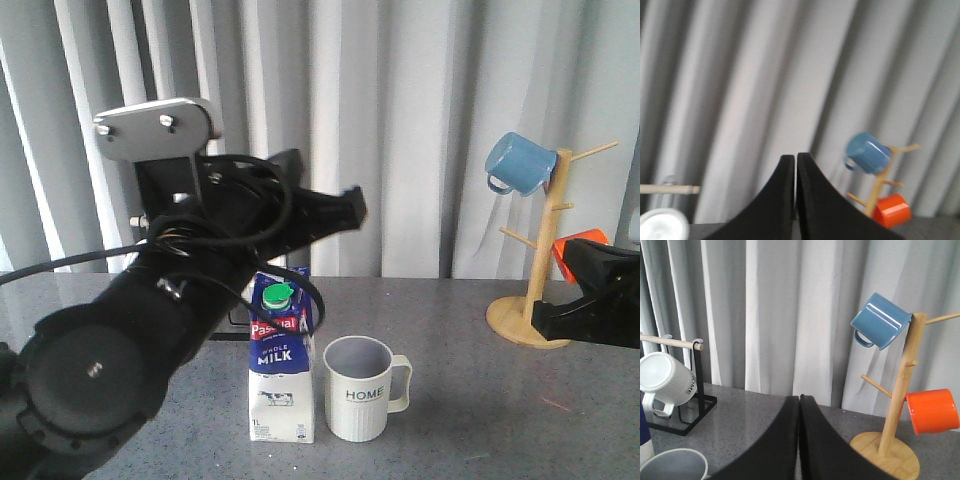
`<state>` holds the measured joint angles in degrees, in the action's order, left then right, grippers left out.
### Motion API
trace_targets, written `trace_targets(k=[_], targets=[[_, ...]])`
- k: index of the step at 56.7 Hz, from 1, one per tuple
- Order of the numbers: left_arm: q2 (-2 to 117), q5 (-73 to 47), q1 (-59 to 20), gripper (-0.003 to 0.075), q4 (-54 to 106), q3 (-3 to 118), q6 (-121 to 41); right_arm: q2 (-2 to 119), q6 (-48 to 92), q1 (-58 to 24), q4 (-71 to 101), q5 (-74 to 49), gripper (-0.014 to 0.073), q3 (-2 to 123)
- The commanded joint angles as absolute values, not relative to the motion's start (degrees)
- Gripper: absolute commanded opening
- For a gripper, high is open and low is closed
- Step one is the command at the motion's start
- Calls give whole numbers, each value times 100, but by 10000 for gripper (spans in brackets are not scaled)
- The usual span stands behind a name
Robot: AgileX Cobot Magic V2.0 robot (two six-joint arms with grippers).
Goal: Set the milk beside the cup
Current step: 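Open the left gripper and lift it up away from the carton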
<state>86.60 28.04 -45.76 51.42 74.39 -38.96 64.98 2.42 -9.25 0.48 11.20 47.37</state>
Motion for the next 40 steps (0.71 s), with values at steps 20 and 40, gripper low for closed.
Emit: trace_targets(k=[20, 40], targets=[[7381, 465, -3491, -6, 771, 5949, 0, 6369, 224, -883, 0, 1535, -8, 4912], [5100, 1257, -2367, -6, 771, 3273, -308, 6369, 224, -883, 0, 1535, -8, 4912]])
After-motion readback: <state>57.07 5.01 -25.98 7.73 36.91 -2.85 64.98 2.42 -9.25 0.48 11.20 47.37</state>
